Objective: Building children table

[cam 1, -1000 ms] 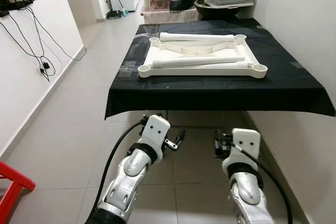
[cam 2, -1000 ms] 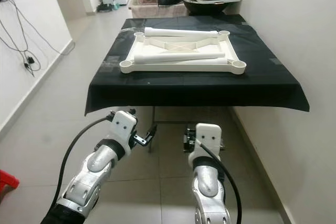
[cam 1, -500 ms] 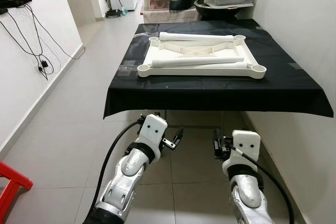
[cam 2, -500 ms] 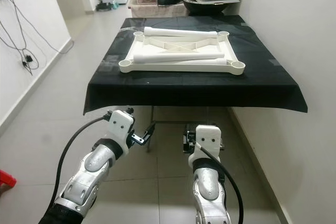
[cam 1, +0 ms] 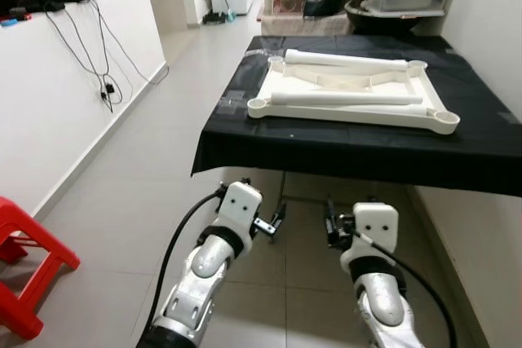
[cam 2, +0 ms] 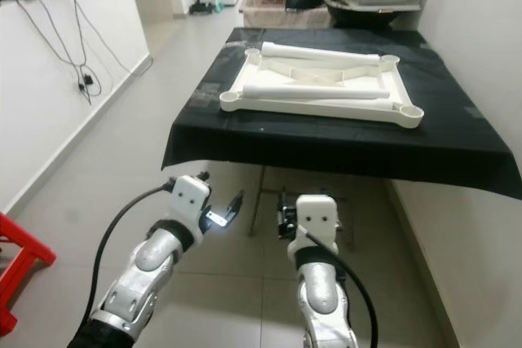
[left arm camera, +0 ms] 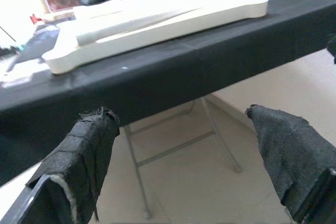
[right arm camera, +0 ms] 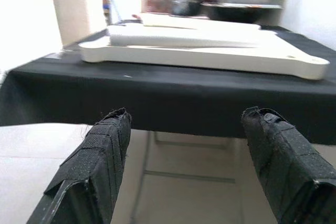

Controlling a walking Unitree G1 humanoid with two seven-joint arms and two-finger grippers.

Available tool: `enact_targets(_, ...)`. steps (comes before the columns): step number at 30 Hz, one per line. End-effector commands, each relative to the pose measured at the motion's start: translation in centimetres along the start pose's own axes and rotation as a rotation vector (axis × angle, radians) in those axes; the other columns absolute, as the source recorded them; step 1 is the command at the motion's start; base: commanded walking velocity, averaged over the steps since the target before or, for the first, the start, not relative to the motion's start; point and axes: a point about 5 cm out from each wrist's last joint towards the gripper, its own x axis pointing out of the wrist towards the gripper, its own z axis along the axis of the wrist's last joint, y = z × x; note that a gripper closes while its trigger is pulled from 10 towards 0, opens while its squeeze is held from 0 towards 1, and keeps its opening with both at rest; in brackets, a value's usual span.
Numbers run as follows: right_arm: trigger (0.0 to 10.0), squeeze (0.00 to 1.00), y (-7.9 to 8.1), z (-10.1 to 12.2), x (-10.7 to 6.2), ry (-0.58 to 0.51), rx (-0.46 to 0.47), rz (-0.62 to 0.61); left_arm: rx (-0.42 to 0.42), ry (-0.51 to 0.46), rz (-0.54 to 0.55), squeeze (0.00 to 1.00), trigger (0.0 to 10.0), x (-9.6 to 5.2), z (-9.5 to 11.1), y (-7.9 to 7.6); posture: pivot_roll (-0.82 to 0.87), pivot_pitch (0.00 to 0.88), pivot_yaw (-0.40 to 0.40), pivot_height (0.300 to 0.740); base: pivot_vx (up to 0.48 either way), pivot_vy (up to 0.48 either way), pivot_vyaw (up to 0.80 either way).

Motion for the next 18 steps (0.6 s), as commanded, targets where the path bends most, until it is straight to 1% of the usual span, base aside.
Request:
enact_targets(1,10.0,0.00,-0.04,-0.32,-0.04,0.005,0.005,0.000,0.016,-0.001,0.017,0.00,10.0,0.11,-0.07,0.30,0.06,0.000,-0.017,0.740,0.000,0.000,0.00)
enact_targets(10,10.0,0.00,0.14,-0.33,-0.25,0.009,0.022,-0.002,0.025,-0.003,0.039,0.00,10.0,-0.12,0.04,0.74,0.07,0.000,-0.016,0.740,0.000,0.000,0.00)
enact_targets(14,10.0,0.00,0.20,-0.20,-0.38,0.004,0.020,0.003,0.028,-0.010,0.066,0.00,10.0,-0.22,0.12,1.05,0.07,0.000,-0.015,0.740,0.000,0.000,0.00)
enact_targets(18,10.0,0.00,0.44,-0.08,-0.32,-0.003,0.006,0.024,0.030,-0.012,0.070,0.00,10.0,-0.09,0.11,1.09,0.08,0.000,-0.019,0.740,0.000,0.000,0.00)
